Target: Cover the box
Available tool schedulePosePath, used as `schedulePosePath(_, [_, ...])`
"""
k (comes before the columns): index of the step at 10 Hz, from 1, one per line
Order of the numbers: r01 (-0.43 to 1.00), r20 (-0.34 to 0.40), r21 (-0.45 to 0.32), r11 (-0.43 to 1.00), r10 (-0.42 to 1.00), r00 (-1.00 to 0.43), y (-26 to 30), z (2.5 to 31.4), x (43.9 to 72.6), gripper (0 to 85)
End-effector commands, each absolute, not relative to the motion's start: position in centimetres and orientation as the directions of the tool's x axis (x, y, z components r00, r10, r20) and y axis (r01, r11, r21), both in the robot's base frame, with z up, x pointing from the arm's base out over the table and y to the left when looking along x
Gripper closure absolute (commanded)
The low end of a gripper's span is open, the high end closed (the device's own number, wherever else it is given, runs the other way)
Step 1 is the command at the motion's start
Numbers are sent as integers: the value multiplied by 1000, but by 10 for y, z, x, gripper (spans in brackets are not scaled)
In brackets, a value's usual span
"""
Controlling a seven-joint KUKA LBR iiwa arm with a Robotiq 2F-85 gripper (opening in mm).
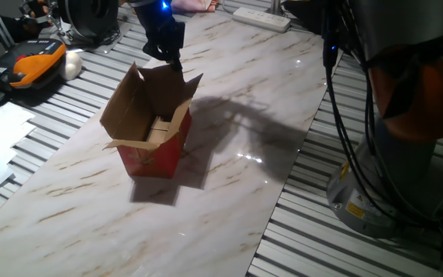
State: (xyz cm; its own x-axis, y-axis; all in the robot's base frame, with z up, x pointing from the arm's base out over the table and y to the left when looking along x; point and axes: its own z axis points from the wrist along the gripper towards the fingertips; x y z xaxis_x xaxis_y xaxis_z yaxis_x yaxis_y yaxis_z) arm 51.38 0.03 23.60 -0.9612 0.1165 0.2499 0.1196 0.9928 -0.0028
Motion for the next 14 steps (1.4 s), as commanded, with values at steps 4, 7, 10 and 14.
schedulePosePath(4, [171, 174, 56, 984, 159, -972, 0, 236, 514, 850])
schedulePosePath(7, [208, 175, 139, 968, 183, -967, 0, 236, 514, 850])
schedulePosePath(10, [229, 206, 185, 956, 190, -960, 0, 236, 514, 850])
schedulePosePath(14, [254, 131, 143, 957, 236, -963, 8, 238, 511, 850])
